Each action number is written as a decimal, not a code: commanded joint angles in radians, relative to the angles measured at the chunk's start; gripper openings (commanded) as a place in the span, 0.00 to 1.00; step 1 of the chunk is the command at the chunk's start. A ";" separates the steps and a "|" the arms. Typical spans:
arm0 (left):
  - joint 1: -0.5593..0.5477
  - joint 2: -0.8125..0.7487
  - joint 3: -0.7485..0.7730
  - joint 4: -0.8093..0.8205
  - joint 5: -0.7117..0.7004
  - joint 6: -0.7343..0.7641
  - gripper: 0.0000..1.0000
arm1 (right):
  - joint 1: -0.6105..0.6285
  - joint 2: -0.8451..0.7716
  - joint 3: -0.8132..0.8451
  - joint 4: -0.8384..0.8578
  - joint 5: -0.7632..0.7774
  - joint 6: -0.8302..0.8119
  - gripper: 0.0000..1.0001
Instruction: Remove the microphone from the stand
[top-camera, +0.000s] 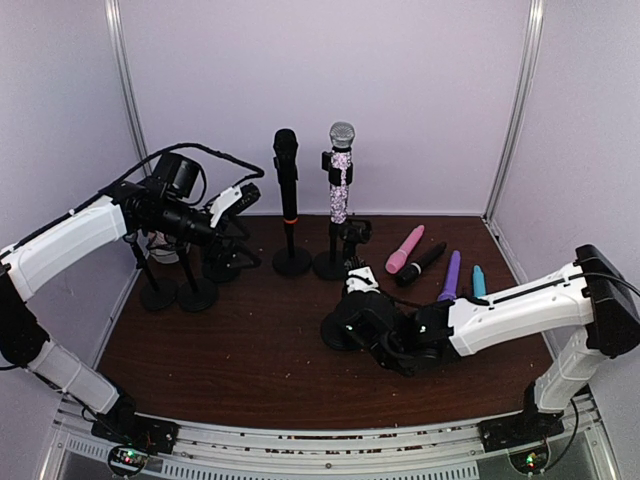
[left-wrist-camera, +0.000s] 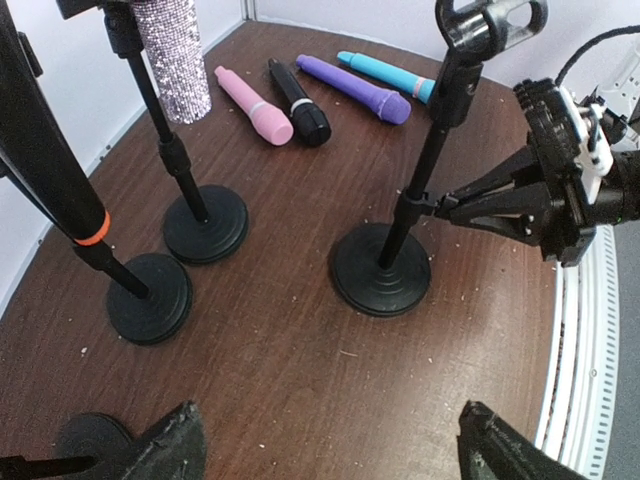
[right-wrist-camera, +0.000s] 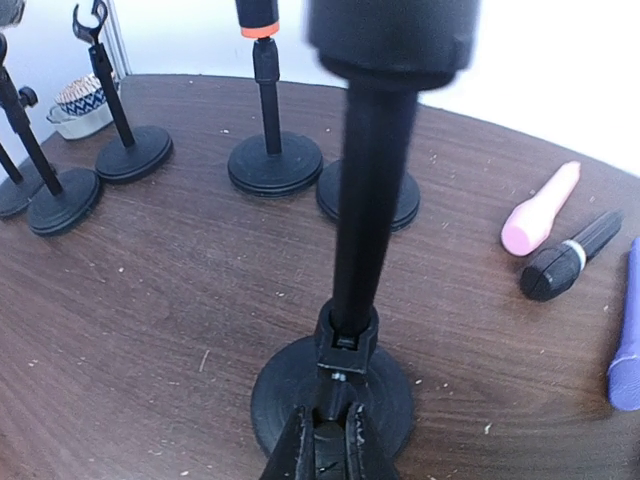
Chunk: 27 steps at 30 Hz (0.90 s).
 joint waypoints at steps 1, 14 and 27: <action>0.008 0.019 0.050 0.013 0.027 -0.014 0.89 | 0.044 0.080 0.076 -0.116 0.105 -0.102 0.00; -0.003 0.018 0.056 0.015 0.017 -0.016 0.89 | 0.090 0.197 0.201 -0.339 0.275 -0.277 0.00; -0.039 0.041 0.083 0.011 -0.022 -0.008 0.88 | 0.163 0.265 0.310 -0.434 0.461 -0.495 0.36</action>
